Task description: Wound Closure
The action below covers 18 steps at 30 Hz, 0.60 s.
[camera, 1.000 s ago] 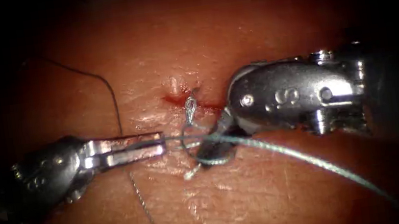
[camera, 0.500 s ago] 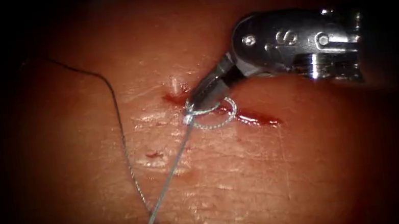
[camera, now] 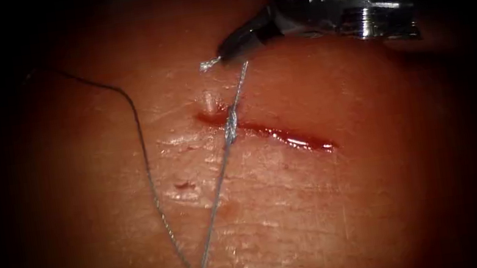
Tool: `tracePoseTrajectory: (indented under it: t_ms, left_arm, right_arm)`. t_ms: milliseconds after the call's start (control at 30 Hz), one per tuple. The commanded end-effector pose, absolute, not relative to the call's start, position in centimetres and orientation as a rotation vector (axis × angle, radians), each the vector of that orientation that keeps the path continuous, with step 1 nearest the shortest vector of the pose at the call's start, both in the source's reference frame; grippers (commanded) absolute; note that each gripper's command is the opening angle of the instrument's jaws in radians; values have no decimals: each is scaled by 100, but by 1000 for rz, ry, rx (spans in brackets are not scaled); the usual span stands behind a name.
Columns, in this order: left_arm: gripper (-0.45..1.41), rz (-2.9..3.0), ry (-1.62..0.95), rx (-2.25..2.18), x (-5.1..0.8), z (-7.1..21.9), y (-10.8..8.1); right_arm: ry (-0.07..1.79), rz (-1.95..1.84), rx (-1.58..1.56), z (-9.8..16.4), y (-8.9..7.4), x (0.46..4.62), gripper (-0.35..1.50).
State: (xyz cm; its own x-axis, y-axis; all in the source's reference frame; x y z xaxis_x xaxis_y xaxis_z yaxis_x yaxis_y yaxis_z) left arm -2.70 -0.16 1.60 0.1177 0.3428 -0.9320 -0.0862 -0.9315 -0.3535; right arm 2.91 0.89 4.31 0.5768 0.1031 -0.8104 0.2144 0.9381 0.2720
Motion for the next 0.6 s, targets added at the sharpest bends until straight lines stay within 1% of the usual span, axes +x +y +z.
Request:
tracePoseTrajectory:
  t_ms: [33,200,400,600]
  left_arm:
    - [-45,1877,-254,-2084,-273,166,-20]
    - [-45,1873,-257,-2078,-264,160,-36]
    - [-45,1867,-268,-2071,-266,157,-48]
    - [-45,1862,-267,-2060,-268,153,-65]
  right_arm:
    - [956,-66,337,439,99,298,-35]
    - [928,-85,217,445,108,295,-35]
    - [867,-147,172,449,96,294,-35]
    - [831,-170,148,458,79,282,-35]
